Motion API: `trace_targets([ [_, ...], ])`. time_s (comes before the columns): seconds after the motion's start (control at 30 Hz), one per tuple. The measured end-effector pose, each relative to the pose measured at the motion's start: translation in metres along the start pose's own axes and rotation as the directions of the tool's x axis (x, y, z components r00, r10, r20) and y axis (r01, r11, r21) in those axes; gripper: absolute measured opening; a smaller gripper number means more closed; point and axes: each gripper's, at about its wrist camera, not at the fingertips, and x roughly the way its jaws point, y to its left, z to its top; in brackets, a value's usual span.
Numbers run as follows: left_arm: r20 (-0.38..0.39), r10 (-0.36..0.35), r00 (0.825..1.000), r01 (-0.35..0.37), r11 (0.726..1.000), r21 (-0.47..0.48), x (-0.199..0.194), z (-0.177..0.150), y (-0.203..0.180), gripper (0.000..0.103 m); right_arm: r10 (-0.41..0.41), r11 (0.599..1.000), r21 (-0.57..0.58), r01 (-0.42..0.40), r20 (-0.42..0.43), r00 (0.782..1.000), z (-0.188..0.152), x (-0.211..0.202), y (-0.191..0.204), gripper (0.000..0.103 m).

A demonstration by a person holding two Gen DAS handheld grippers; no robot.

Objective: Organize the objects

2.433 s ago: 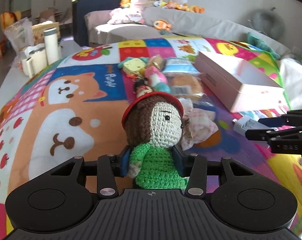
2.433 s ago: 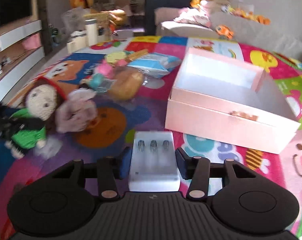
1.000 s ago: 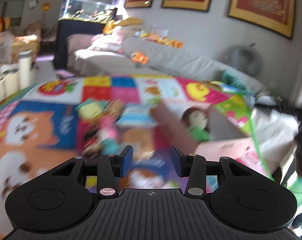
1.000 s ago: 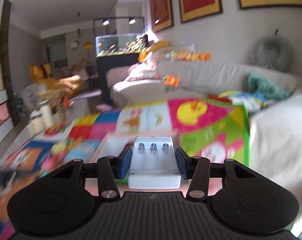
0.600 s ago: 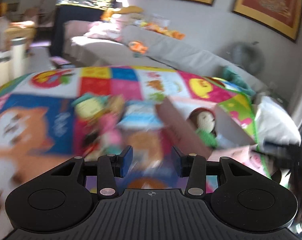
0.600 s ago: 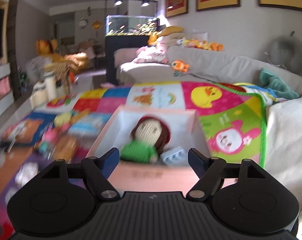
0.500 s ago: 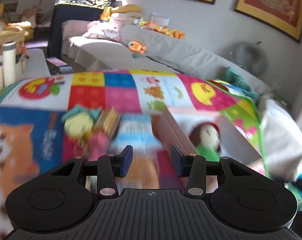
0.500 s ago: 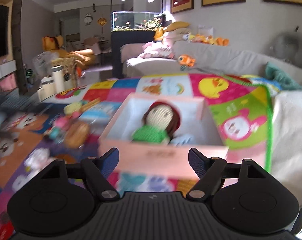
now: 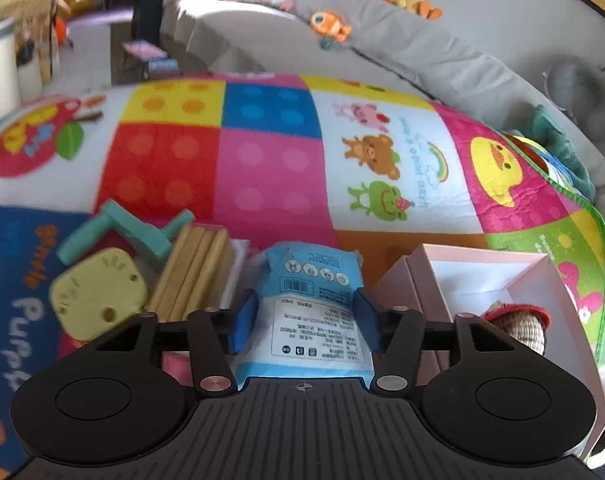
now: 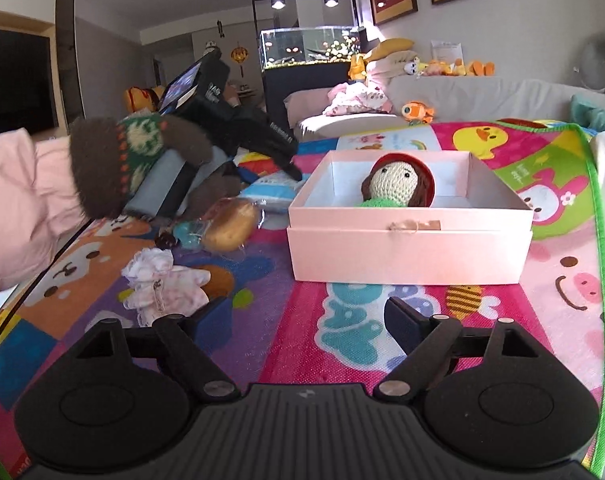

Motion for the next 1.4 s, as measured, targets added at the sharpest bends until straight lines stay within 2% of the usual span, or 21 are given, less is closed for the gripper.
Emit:
trace_targets([
  [0.1,-0.023,0.002,1.0,-0.002,1.0,0.019,0.01,0.001,-0.009,0.066,0.006,1.0,0.012,-0.006,-0.002,1.0,-0.001,0.001,-0.001,0.088],
  [0.17,-0.051,0.03,0.998,-0.027,0.999,0.046,0.018,-0.002,-0.014,0.067,0.01,1.0,0.012,-0.009,-0.006,1.0,-0.001,0.001,-0.001,0.089],
  [0.2,-0.046,0.026,0.999,-0.024,0.999,0.039,0.017,-0.003,-0.013,0.067,0.01,1.0,0.013,-0.01,-0.009,1.0,-0.001,0.002,-0.002,0.089],
  [0.27,-0.04,0.039,0.998,-0.037,0.998,0.055,0.012,-0.004,-0.013,0.058,0.007,1.0,0.022,-0.007,-0.013,1.0,-0.001,0.003,-0.003,0.089],
  [0.33,-0.025,0.029,0.999,-0.027,0.998,0.061,-0.002,-0.006,-0.009,0.056,0.006,0.999,0.034,-0.005,-0.01,1.0,-0.001,0.003,-0.004,0.09],
  [0.43,0.047,-0.078,0.996,0.075,0.995,0.061,-0.048,-0.012,0.001,0.056,-0.003,0.999,0.05,0.004,-0.011,1.0,0.0,0.004,-0.006,0.095],
  [0.5,0.103,-0.148,0.984,0.141,0.988,0.069,-0.09,-0.026,0.009,0.056,-0.01,0.998,0.055,0.01,-0.015,1.0,0.0,0.006,-0.006,0.095],
  [0.6,0.181,-0.194,0.964,0.186,0.981,0.058,-0.15,-0.059,0.029,0.056,-0.012,0.998,0.053,0.013,-0.021,1.0,0.0,0.007,-0.006,0.095],
  [0.73,0.239,-0.178,0.955,0.178,0.984,0.024,-0.203,-0.109,0.063,0.056,-0.025,0.999,0.033,0.026,-0.044,0.999,0.001,0.011,-0.001,0.095],
  [0.83,0.268,-0.116,0.956,0.124,0.992,-0.013,-0.226,-0.141,0.086,0.056,-0.045,0.999,-0.017,0.044,-0.061,0.997,0.003,0.014,0.009,0.095],
  [0.9,0.273,-0.096,0.957,0.112,0.993,-0.046,-0.232,-0.158,0.099,0.056,-0.033,0.998,-0.049,0.03,-0.061,0.998,0.008,0.017,0.02,0.095],
  [1.0,0.249,-0.092,0.964,0.118,0.989,-0.089,-0.227,-0.182,0.112,0.056,0.052,0.997,-0.049,-0.056,-0.078,0.996,0.022,0.02,0.039,0.092],
  [1.07,0.251,-0.079,0.965,0.109,0.988,-0.107,-0.22,-0.193,0.117,0.056,0.11,0.991,-0.069,-0.118,-0.109,0.988,0.029,0.026,0.056,0.079],
  [1.13,0.266,-0.063,0.962,0.097,0.988,-0.119,-0.213,-0.201,0.118,0.056,0.133,0.982,-0.116,-0.15,-0.145,0.981,0.032,0.032,0.076,0.07],
  [1.27,0.313,-0.067,0.947,0.112,0.985,-0.128,-0.204,-0.214,0.121,0.056,0.08,0.971,-0.213,-0.104,-0.122,0.989,0.039,0.041,0.103,0.07],
  [1.4,0.339,-0.098,0.936,0.151,0.979,-0.134,-0.2,-0.224,0.124,0.056,0.029,0.977,-0.207,-0.054,-0.119,0.992,0.059,0.06,0.102,0.07],
])
